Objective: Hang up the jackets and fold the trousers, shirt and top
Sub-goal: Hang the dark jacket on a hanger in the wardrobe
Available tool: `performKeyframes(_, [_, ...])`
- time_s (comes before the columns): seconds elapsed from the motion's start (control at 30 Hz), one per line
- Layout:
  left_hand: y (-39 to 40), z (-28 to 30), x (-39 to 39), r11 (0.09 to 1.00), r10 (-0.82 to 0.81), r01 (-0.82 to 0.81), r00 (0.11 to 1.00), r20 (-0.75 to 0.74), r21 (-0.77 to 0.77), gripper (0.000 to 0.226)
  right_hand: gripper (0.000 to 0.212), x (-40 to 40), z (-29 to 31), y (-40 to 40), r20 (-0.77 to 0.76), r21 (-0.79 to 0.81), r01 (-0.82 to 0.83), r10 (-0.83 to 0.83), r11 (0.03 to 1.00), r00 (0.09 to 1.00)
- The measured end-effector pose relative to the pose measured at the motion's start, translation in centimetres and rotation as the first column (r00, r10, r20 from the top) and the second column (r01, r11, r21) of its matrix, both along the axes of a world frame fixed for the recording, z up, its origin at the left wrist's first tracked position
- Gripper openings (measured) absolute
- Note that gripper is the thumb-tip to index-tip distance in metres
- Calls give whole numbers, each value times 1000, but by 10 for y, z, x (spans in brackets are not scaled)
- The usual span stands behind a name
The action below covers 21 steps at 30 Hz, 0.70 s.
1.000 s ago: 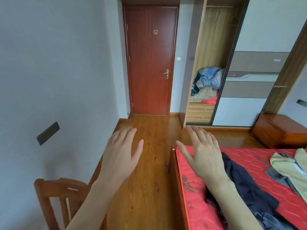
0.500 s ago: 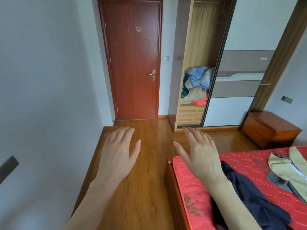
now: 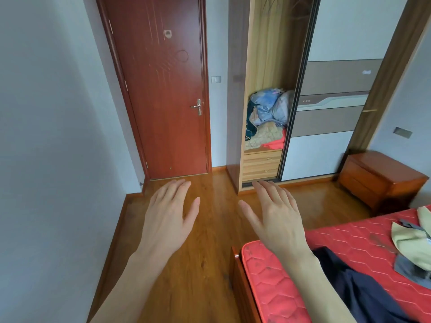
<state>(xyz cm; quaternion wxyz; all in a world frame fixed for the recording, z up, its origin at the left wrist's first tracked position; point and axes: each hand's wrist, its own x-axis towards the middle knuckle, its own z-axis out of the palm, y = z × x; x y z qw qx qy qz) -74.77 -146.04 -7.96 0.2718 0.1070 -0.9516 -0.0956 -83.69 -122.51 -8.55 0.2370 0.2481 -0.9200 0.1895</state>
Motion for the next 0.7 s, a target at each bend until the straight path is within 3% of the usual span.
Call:
performKeyframes(0.33, [-78, 12, -170, 999, 17, -16, 1000, -19, 36, 70, 68, -169, 11, -83, 14, -17, 12, -11, 1000, 1000])
performKeyframes(0.7, [-199, 8, -342, 995, -99, 99, 993, -60, 10, 53, 63, -321, 0, -196, -6, -5, 127, -127, 992, 992])
